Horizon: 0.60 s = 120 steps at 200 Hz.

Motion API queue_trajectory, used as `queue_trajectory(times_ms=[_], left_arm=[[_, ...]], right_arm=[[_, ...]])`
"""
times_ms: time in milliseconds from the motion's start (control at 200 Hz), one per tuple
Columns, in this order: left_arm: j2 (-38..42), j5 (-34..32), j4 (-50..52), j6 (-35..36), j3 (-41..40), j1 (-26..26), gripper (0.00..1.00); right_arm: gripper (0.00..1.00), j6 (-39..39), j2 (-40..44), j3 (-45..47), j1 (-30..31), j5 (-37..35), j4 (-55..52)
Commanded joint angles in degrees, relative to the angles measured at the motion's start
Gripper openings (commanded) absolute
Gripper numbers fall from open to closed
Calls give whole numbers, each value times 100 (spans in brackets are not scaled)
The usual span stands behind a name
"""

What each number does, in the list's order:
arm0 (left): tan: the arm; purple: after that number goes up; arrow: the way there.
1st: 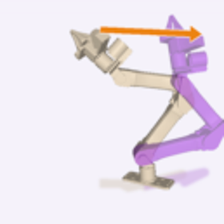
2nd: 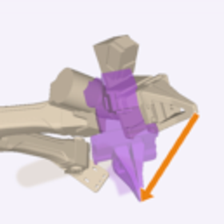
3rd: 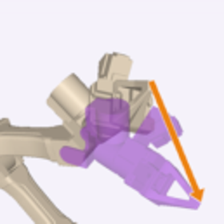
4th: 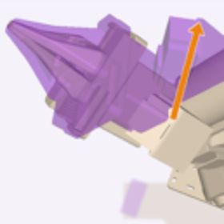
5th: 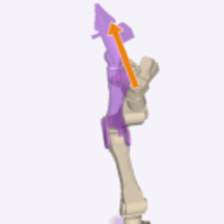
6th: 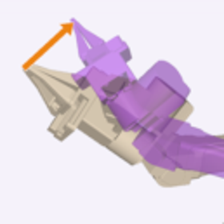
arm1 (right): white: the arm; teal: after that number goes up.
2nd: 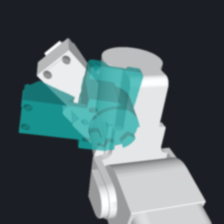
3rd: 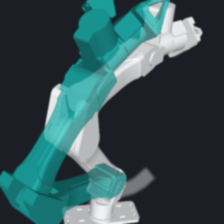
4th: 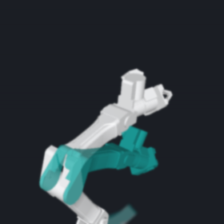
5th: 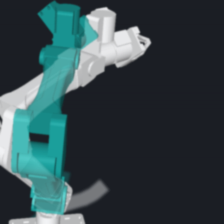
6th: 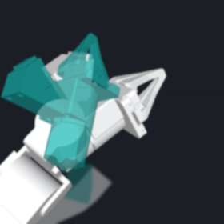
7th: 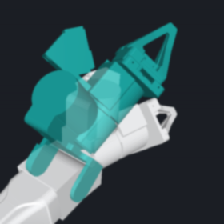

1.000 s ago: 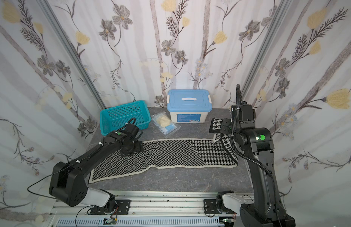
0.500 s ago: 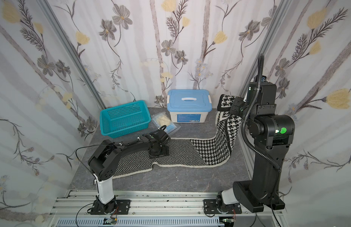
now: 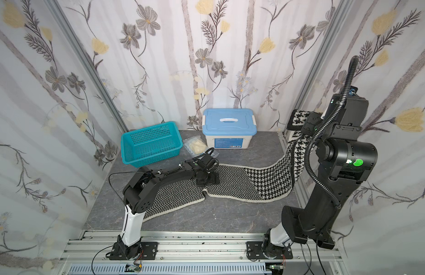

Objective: Roll up the scarf and place it into the basket
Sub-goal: Flatten out the scarf at the center of the board.

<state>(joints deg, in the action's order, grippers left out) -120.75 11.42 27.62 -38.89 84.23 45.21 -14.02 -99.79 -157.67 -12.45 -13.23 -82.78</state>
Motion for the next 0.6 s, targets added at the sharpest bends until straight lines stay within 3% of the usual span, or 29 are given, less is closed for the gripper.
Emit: queue_trajectory(times_ms=[0, 325, 430, 515, 595], left_arm=[[-335, 191, 920, 354, -255, -12, 89], [250, 91, 1151, 904, -1232, 0, 90], [656, -5, 1099, 972, -1075, 5, 100], [1028, 38, 1235, 1040, -696, -80, 100], [1487, 514, 1096, 908, -564, -374, 100]], right_arm=[[0, 66, -205, -188, -175, 298, 170], [0, -496, -469, -370, -129, 711, 232], [0, -708, -561, -334, 449, 776, -181], [0, -982, -499, -93, 1074, 796, -302], [0, -1363, -257, 621, 1535, 955, -102]])
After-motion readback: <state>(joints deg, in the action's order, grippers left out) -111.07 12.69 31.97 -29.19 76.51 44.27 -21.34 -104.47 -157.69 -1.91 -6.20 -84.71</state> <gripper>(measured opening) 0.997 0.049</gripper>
